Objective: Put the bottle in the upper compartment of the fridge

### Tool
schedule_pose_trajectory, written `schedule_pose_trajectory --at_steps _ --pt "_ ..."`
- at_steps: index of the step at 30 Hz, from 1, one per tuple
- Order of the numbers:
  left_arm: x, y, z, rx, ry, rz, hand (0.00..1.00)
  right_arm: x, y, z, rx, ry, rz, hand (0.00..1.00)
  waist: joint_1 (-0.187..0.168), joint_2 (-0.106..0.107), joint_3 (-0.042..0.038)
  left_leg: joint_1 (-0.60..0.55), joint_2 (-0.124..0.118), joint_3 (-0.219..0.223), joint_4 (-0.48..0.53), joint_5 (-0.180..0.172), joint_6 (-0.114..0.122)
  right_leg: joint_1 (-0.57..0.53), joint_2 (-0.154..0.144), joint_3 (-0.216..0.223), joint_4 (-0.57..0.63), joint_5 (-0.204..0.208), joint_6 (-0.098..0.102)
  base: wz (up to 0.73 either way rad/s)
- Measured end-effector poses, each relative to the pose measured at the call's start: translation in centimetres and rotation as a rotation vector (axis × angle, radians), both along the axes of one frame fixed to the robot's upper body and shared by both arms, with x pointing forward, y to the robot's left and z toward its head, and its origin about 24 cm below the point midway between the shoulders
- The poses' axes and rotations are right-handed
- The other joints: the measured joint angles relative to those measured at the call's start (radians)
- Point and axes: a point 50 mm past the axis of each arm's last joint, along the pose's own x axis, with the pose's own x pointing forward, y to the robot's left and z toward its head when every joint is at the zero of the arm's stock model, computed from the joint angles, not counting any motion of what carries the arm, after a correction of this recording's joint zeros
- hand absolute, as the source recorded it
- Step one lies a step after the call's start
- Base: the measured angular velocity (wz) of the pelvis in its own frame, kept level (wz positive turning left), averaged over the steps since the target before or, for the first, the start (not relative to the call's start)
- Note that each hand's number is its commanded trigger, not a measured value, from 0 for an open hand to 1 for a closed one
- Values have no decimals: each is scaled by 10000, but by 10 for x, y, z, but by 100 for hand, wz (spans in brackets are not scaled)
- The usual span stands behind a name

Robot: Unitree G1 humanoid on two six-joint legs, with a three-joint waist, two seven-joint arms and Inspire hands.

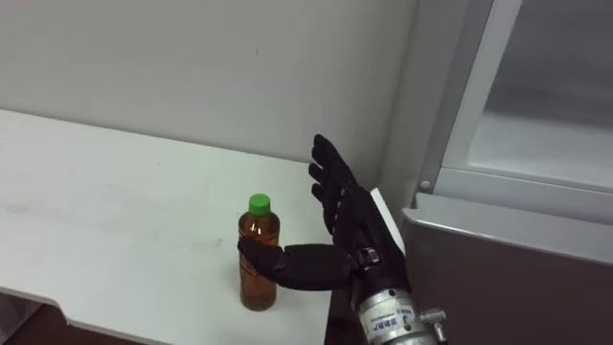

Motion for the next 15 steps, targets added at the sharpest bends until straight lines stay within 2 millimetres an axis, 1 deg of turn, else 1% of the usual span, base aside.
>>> schedule_pose_trajectory --at_steps 2,5,7,9,11,15 --pt "1 -1 0 5 37 -57 0 6 0 -13 -56 636 -390 0 67 26 17 -17 -8 -4 10 4 7 -1 -20 -89 9 0 0 2" --pt "1 -1 0 39 150 -42 0 10 1 -21 -37 1045 -550 0 102 45 31 -48 -41 -95 10 19 26 11 -52 -247 23 -3 6 10" --pt "-1 -2 -1 46 260 -5 0 12 2 -23 -47 1177 -586 0 163 48 33 -53 -51 -109 10 26 36 16 -65 -264 29 -6 12 5" --pt "-1 -2 -1 51 300 14 0 14 2 -24 77 1281 -632 0 223 53 38 -65 -68 -155 15 32 47 13 -94 -386 54 -16 28 9" --pt "-1 -1 -1 41 340 39 0 18 0 -28 143 1513 -769 0 279 58 42 -74 -84 -257 25 36 55 6 -131 -613 142 -32 55 13" --pt "-1 -3 -1 -96 396 46 0 19 -2 -35 49 1839 -955 0 507 50 42 -83 -90 -293 27 44 61 8 -147 -815 160 -33 57 3"
